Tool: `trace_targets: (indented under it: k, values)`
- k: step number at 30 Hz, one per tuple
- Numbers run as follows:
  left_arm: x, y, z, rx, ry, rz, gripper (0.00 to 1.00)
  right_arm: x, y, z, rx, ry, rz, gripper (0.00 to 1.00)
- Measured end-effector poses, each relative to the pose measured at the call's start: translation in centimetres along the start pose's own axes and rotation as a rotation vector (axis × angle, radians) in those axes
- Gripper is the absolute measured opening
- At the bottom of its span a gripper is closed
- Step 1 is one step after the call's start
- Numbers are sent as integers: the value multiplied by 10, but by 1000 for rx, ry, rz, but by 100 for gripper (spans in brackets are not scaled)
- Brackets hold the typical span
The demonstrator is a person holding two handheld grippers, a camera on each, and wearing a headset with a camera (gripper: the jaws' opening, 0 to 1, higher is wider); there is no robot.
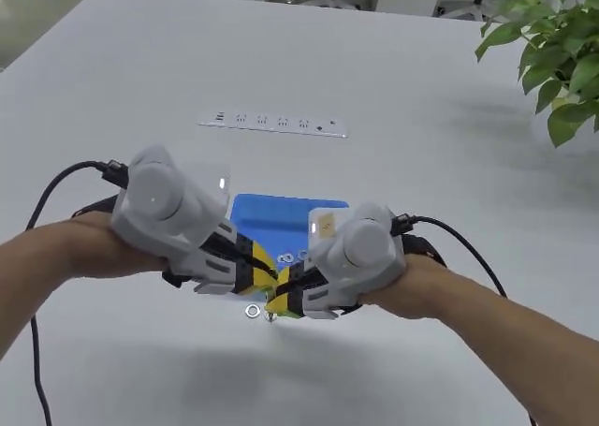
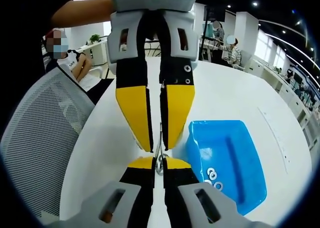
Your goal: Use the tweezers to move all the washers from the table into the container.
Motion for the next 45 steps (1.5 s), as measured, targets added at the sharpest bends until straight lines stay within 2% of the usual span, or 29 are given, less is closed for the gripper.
trace_targets:
  k: [6,9,12,15,17,22,27,35,45]
  values:
    - [-6,0,1,-43,24,62,24,-4,8,1,-2,-3,5,6]
    - [-9,0,2,-54,53,100,34,-6,13,0,-3,-2,8,6]
    - [-12,-1,3,-79,89,145,51,-8,15,-1,-7,-2,11,6]
    - [-15,-3,3,-94,113,149,64,-11,18,-3,-20,-3,11,7]
    - [-17,-5,5,-99,125,156,69,-14,21,-4,-33,-1,15,7]
    - [-21,-8,9,-136,157,189,77,-21,28,-5,-40,0,21,7]
    - [-25,-12,14,-161,183,198,85,-28,35,-3,-72,10,17,7]
    - [-32,-16,17,-176,232,212,97,-39,46,6,-78,12,27,7]
    - [-36,-16,19,-189,271,233,99,-55,56,28,-69,-10,46,7]
Point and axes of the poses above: the centre of the closed fingertips' face, and the gripper's own axes: x roughly forward along the fingers, z roughly to its right, y roughly out of its top, the point moved 10 cm from there along -x, roughly backward along the fingers, and after that the axes turned 13 degrees about z, right-handed, at the moved point
